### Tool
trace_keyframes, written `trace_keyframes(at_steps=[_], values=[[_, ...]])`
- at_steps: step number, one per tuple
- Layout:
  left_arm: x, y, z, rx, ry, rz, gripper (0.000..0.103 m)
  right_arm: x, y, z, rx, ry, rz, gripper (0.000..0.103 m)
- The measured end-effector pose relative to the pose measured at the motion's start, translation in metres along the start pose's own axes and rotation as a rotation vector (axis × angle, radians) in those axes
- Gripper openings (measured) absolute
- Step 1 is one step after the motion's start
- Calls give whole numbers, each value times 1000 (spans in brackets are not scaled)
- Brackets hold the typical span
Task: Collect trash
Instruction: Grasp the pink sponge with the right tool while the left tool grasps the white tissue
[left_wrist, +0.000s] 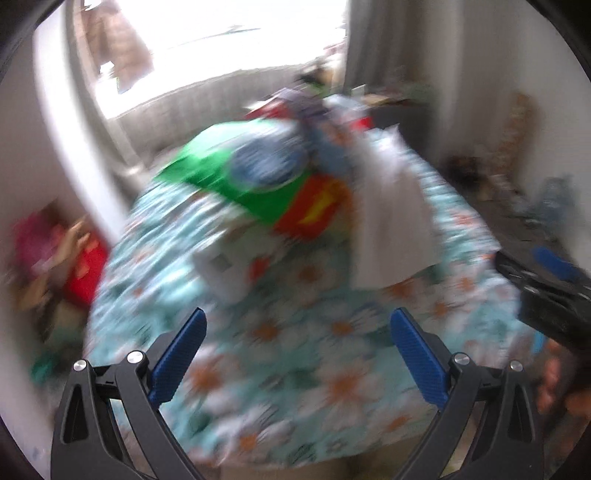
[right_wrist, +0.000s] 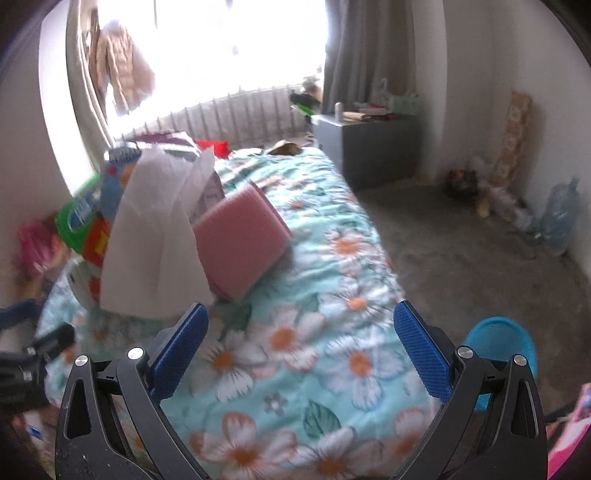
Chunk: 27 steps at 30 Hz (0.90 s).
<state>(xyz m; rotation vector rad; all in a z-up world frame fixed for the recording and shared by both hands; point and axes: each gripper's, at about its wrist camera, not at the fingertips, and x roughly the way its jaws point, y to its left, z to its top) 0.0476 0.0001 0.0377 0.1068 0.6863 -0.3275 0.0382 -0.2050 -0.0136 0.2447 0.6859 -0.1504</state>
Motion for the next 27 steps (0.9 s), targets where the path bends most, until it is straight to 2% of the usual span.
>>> trace_keyframes(at_steps=[2, 3, 8, 13, 17, 21, 24, 27], values=[[-4, -3, 5, -5, -43, -95, 98, 5, -7, 7, 38, 16, 47, 96], [-4, -6, 7, -8, -51, -118, 98, 8, -10, 10, 56, 29, 69, 96], [4, -28, 19, 2, -17, -184, 98, 24, -26, 34, 166, 82, 207, 96], [28, -45, 22, 86, -49, -124, 98, 62, -29, 58, 286, 187, 350, 96], [47, -48, 23, 115, -39, -88, 96, 96, -22, 68, 361, 261, 399, 96], [58, -46, 23, 138, -29, -64, 80, 116, -13, 75, 409, 321, 428, 96], [62, -43, 20, 140, -6, -70, 65, 131, -9, 68, 469, 397, 464, 96], [64, -40, 19, 134, 13, -72, 53, 140, -12, 62, 513, 426, 471, 96]])
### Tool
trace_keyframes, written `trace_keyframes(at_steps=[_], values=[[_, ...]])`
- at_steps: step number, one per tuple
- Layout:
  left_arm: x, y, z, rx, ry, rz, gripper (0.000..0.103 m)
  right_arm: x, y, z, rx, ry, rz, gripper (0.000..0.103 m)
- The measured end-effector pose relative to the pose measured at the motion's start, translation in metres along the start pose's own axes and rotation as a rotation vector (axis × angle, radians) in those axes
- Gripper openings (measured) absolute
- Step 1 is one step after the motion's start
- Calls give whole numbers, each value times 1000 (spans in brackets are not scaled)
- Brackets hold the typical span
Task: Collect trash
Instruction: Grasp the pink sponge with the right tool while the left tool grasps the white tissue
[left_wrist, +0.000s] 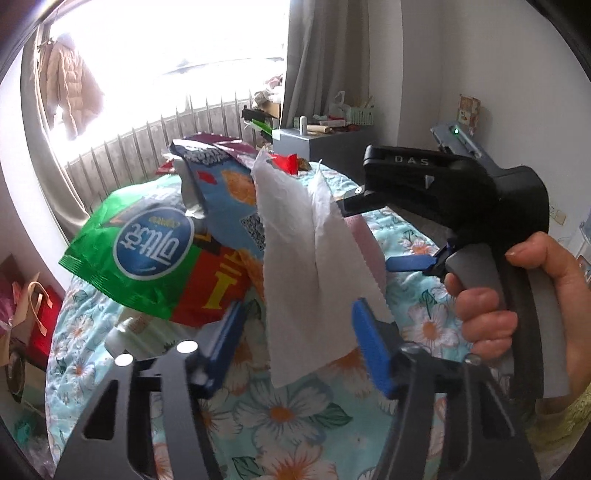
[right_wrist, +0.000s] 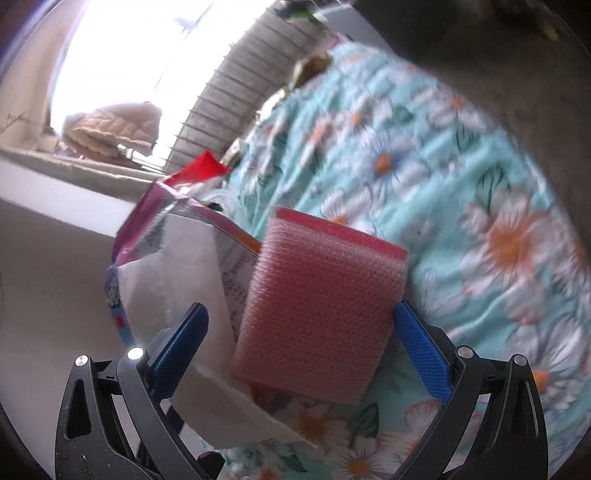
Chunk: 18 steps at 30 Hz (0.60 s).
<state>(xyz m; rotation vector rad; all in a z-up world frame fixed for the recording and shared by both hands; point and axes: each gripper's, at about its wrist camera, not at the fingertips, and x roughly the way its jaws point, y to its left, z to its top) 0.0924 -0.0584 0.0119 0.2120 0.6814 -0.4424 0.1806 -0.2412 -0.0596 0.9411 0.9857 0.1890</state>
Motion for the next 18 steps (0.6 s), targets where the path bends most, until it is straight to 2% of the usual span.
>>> trace_keyframes(at_steps=[2, 4, 6, 10, 13, 18], values=[[2, 2, -1, -14, 13, -1, 45, 4, -6, -1, 32, 19, 25, 95], [3, 4, -2, -26, 23, -4, 33, 6, -11, -4, 50, 34, 38, 88], [0, 4, -3, -41, 28, -10, 25, 6, -15, -4, 59, 23, 41, 82], [-4, 6, -3, -54, 27, -14, 9, -10, -20, -11, 61, -4, 64, 78], [-8, 10, -5, -57, 21, -20, 3, -22, -19, -16, 43, -37, 59, 77], [-22, 10, -6, -54, -12, -35, 1, -54, -14, -25, -12, -130, 31, 77]])
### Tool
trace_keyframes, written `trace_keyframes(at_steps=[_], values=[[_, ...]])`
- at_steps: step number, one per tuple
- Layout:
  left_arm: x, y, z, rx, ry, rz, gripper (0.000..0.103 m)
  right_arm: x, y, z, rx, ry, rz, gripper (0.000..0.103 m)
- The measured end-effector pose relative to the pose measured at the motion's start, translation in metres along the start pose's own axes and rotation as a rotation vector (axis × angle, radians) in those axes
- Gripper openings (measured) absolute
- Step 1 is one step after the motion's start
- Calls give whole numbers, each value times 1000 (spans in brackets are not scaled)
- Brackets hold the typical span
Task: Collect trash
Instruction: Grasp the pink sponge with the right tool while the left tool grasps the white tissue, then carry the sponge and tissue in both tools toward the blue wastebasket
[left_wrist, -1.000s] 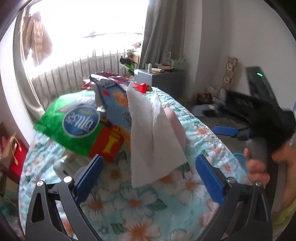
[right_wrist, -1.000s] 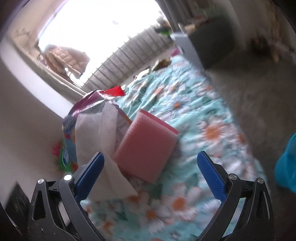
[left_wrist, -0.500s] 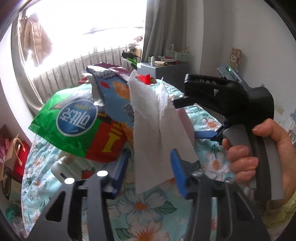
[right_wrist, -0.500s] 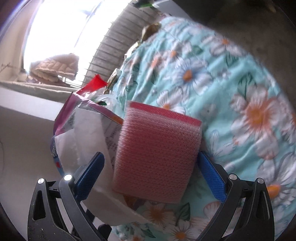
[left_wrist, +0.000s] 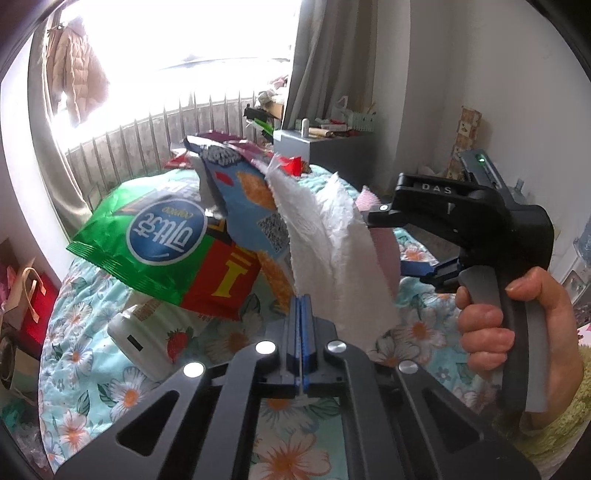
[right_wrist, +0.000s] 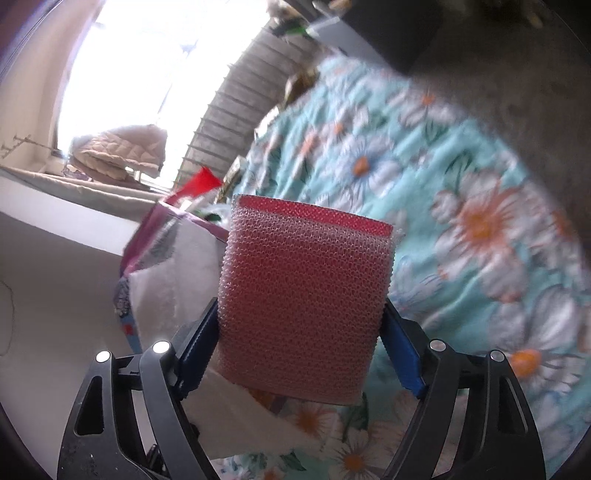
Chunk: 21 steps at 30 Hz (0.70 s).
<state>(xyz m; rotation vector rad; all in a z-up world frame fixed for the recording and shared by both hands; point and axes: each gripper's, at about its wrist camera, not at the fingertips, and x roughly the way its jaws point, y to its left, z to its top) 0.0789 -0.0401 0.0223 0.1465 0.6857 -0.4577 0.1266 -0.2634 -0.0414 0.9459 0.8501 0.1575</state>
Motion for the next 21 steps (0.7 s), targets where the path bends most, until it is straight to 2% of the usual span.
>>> trace_keyframes(at_steps=[6, 13, 18, 21], values=[[-18, -4, 0, 1, -30, -33, 0, -38, 7, -14, -117, -112, -99, 76], [-40, -11, 4, 18, -76, -60, 0, -71, 8, -43, -287, -245, -328, 76], [-38, -20, 2, 24, -69, -87, 0, -83, 8, -63, -406, -279, -467, 76], [-38, -24, 1, 22, -64, -107, 0, -89, 6, -71, -442, -273, -498, 76]])
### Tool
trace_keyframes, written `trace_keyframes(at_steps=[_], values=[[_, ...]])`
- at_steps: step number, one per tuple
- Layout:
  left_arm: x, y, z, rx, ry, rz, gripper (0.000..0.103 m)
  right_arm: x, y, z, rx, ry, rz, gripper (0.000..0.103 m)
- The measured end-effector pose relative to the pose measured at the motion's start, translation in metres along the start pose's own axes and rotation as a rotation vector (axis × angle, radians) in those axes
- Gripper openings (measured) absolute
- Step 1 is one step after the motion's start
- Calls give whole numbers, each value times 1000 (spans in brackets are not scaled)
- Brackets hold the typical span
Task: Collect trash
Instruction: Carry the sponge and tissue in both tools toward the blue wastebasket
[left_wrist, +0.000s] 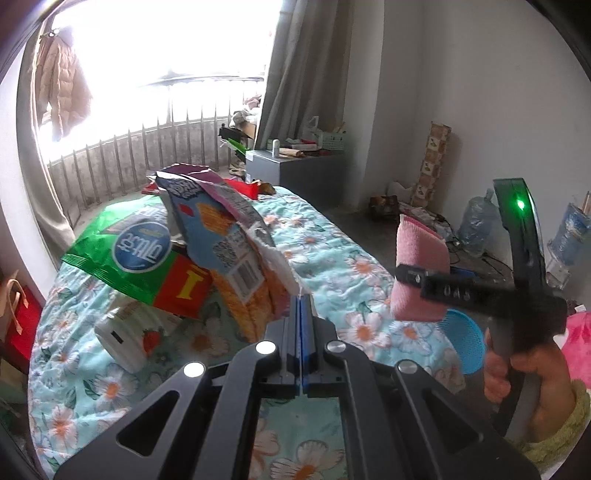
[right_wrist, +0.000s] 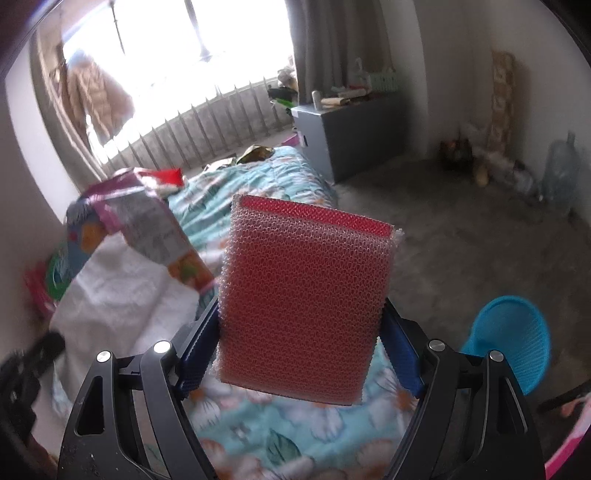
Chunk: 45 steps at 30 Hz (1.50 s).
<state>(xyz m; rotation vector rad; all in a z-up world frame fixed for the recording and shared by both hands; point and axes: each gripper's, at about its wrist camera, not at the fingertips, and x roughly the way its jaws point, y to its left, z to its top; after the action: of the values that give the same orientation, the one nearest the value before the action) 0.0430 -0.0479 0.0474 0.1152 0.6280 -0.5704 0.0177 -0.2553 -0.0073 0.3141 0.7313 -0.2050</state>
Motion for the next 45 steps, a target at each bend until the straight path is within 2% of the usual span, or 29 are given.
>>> trace_keyframes(at_steps=[10, 18, 36, 45], values=[[-5, -17, 5, 8, -18, -28, 0, -17, 6, -9, -97, -30, -101, 76], [-4, -36, 7, 43, -24, -42, 0, -26, 4, -10, -122, -61, -146, 76], [14, -70, 14, 103, -18, -69, 0, -27, -14, -12, -95, -71, -170, 76], [22, -75, 13, 116, -5, -72, 0, -27, -21, -13, -82, -71, -174, 76]])
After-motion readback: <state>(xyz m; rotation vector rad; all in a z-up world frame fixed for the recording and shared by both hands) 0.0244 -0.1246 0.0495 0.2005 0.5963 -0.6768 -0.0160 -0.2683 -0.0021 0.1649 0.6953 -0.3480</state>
